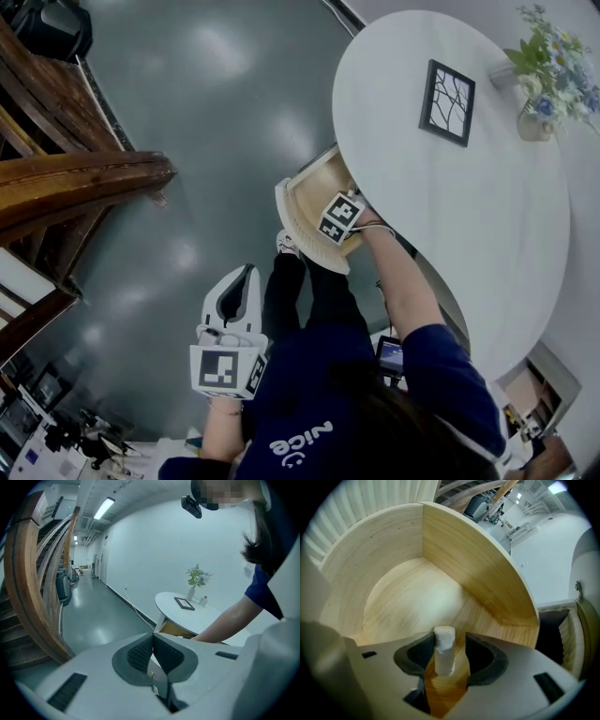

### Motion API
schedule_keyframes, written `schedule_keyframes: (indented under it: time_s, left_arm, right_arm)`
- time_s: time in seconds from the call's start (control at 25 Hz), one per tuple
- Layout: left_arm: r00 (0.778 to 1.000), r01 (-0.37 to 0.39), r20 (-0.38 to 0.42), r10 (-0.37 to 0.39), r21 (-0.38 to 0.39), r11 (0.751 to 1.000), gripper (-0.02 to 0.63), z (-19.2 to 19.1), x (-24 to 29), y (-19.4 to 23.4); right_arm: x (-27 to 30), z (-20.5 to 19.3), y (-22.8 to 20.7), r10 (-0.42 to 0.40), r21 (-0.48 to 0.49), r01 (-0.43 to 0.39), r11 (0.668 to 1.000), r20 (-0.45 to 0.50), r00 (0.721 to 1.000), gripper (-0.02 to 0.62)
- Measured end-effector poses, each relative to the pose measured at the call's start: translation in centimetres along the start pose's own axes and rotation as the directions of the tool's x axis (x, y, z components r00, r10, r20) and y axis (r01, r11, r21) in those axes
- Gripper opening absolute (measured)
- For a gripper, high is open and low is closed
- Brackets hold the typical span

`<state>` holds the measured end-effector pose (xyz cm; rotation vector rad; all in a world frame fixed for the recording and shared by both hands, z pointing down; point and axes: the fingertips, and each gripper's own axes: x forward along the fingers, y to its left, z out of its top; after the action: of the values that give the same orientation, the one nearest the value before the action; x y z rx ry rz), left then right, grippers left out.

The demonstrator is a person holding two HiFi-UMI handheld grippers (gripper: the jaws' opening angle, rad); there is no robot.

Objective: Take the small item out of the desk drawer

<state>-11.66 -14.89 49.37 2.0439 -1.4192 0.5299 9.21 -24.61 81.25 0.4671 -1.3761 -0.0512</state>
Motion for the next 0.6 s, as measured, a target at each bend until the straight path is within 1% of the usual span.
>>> schedule_keyframes:
  time_s: [0.16, 0.32, 0.4, 0.6]
  left_arm:
    - [1.0, -0.009, -0.005, 0.009, -0.008, 1.0, 0.003, 0.0, 0.2, 0.0]
    - [0.999, -0.032, -0.01, 0.032, -0.004, 0.999, 0.004, -0.1, 0.2, 0.3]
    - [0.999, -0.035, -0.013, 0.034, -0.007, 0.999, 0.003, -0.3, 0.2, 0.3]
    - [0.999, -0.039, -0.004, 0.039, -0.016, 0.999, 0.003, 0.0, 0.2, 0.5]
  right_arm:
    - [0.6, -0.1, 0.1, 0.015, -0.021, -0.015, 1.0, 0.002, 1.0, 0.204]
    - [1.1, -0.4, 0.2, 0.031, -0.07, -0.032, 0.997, -0.018, 0.999, 0.167]
    - [1.2, -0.3, 0.2, 0.036, -0.078, -0.037, 0.996, -0.019, 0.999, 0.15]
    - [1.1, -0.1, 0.3, 0.03, -0.1, -0.031, 0.995, -0.013, 0.999, 0.138]
